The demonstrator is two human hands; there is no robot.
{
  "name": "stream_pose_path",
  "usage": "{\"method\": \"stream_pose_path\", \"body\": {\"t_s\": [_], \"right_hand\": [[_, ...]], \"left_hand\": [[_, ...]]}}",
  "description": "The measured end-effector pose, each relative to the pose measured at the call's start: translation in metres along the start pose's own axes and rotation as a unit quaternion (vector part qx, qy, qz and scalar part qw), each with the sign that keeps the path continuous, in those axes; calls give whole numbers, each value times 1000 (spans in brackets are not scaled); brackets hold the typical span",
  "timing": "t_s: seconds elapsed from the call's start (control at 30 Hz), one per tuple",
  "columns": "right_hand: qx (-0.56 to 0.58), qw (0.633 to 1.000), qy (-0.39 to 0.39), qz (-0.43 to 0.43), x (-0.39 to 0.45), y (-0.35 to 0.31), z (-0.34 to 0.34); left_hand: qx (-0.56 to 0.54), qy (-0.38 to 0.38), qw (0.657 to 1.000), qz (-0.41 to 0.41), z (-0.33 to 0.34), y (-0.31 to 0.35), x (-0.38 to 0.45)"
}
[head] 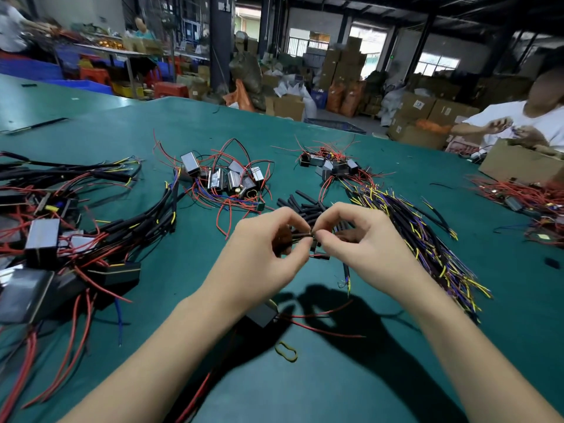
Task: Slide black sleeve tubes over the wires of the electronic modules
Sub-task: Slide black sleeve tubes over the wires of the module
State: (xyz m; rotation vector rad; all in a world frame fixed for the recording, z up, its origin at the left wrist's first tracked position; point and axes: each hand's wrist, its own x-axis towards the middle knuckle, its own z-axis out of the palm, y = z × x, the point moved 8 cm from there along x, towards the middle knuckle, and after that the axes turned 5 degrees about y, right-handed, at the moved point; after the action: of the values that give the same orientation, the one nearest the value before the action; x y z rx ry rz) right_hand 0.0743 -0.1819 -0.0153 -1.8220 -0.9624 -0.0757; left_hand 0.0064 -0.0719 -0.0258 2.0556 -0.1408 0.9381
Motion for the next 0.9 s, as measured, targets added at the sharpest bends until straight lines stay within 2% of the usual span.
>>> {"method": "stream_pose_path", "body": {"t_s": [0.13, 0.27, 0.37, 0.47, 0.5, 0.53, 0.57, 0.63, 0.73, 0.8, 0.9], "right_hand": [[28, 999, -16, 26, 0, 9, 2], [-6, 1000, -26, 10, 0, 10, 2], [-130, 986, 1, -108, -2, -6, 1], [-312, 918, 60, -237, -12, -22, 6], [-345, 896, 75, -271, -15, -24, 7], [-350, 888, 82, -285, -18, -25, 8], [-328, 900, 79, -277, -18, -23, 7], [-234, 946, 57, -217, -13, -14, 4], [-65, 996, 11, -62, -3, 10, 2], [18, 1000, -18, 14, -1, 21, 4], [68, 995, -51, 53, -1, 25, 6]], "left_hand": [[84, -6, 995, 59, 0, 3, 0], [90, -22, 995, 45, 2, -1, 0], [51, -38, 998, -27, 8, -12, -1], [-90, -80, 977, -176, 16, -31, -3], [-131, -93, 963, -216, 19, -36, -5], [-153, -101, 953, -240, 20, -38, -6], [-155, -103, 951, -247, 20, -40, -6], [-115, -86, 966, -217, 18, -39, -5], [-28, -28, 992, -122, 10, -28, -1], [22, 0, 998, -57, 4, -18, 0], [68, 5, 998, -5, 1, -8, -2]]}}
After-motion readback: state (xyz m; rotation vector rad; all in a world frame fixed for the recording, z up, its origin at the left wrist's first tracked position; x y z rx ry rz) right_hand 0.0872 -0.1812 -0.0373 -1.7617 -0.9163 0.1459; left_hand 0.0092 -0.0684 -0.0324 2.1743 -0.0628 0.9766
